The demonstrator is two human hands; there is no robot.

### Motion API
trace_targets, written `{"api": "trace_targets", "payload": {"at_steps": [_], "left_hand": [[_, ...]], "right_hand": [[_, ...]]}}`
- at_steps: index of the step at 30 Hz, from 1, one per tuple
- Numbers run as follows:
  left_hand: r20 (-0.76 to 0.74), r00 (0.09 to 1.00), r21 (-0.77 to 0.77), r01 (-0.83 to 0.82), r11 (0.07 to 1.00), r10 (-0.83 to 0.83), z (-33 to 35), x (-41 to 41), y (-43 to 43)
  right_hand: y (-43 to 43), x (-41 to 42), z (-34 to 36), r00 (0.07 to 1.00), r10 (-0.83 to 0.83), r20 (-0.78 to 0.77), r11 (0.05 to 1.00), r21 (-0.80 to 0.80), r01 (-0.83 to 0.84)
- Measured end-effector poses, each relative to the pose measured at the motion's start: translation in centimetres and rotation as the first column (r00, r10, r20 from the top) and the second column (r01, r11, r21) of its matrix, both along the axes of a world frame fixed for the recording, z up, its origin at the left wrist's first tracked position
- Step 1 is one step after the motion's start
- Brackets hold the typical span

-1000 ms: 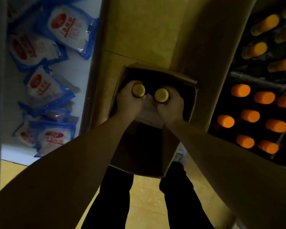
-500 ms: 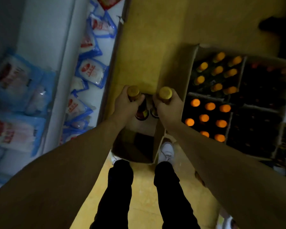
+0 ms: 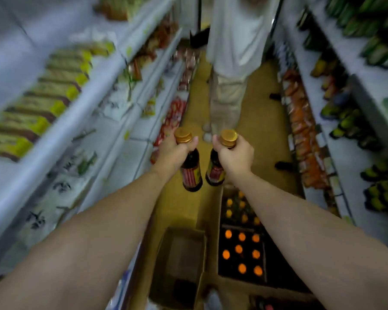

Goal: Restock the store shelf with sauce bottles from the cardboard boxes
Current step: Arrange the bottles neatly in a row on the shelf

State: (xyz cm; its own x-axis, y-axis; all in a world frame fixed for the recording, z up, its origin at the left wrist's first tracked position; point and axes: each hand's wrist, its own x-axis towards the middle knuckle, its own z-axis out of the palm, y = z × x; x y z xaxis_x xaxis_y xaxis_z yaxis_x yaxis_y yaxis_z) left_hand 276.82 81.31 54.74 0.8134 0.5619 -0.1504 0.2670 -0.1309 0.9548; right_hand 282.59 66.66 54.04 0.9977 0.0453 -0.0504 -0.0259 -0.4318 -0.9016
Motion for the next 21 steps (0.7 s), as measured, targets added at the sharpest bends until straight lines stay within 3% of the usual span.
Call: {"api": "trace_targets", "payload": {"at_steps": [4,11,21], "left_hand": [[0.125,0.992,0.035,0.022,0.999,-0.026,10.5,2.3,-1.7],[0.336,0.906,0.200,0.196,0.960,-0.255,25.6,3.2,-5.5],[0.529,0.619,0.287,0.513,0.809,-0.581,37.5,-1.4,-16.5]], "right_hand": [[-1.8,1.4,10.3,0.987,-0.031,0.159,0.998,0.050,0.024],[-6.1,-0.4,25.3,0.898,-0.166,0.407,0.983,0.136,0.120],[-16.4,-10.8,37.5,0.648,-0.513,0.563,0.850,0.227,0.475]]}}
